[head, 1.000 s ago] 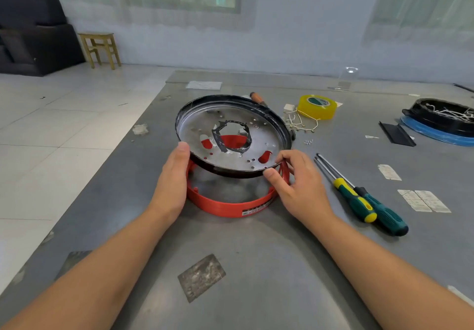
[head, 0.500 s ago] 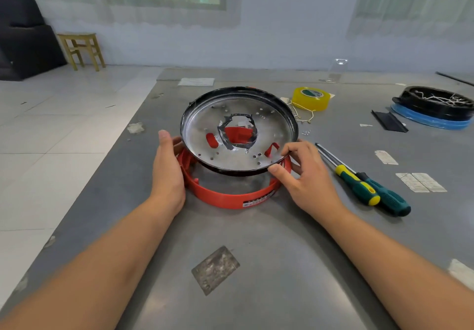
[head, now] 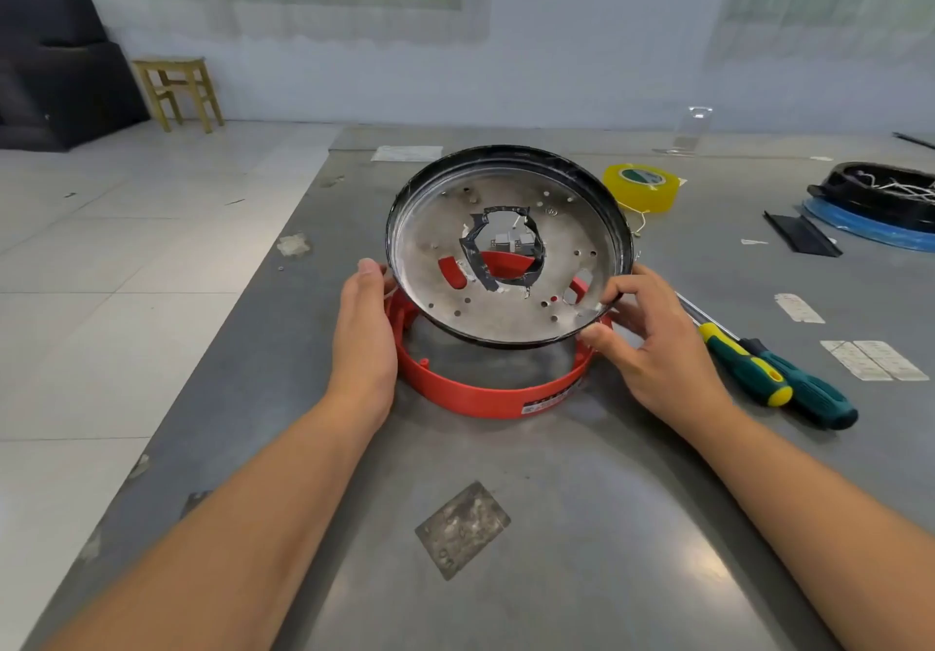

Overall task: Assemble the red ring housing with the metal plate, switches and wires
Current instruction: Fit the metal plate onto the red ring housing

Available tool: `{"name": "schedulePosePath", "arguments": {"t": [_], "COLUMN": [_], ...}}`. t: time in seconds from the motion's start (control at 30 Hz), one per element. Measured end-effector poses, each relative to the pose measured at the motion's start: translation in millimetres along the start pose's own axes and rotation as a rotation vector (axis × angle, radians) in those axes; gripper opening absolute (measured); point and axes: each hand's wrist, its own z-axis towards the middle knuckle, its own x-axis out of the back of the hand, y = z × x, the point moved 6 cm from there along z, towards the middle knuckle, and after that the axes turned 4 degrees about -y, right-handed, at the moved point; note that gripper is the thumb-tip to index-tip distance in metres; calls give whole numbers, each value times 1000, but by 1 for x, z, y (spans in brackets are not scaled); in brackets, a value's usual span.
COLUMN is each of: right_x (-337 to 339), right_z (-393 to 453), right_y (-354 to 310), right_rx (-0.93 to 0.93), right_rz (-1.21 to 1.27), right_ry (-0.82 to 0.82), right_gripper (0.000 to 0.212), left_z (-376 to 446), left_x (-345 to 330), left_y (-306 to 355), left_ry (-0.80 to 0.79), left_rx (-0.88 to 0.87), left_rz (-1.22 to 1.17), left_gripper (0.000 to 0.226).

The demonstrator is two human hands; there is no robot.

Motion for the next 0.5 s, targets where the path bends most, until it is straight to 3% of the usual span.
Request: {"name": "schedulePosePath", "arguments": {"t": [0.1, 0.2, 0.37, 0.5], "right_x": [7, 11, 12, 8], "right_z": [-3, -6, -7, -7], "right_y": [-4, -3, 0, -2], "right_rx": [52, 58, 15, 16], "right_rz": [-63, -69, -62, -82], "right_ry": [-17, -70, -136, -179], "right_gripper": [26, 27, 32, 40], "left_z": [-2, -10, -22, -25], "left_x": [5, 6, 4, 10], "left_y": [7, 33, 57, 49], "left_ry": [7, -90, -353, -489], "left_rx": [-76, -343, -767, -814], "left_rz": [82, 273, 837, 1065], "left_gripper": [62, 58, 52, 52]}}
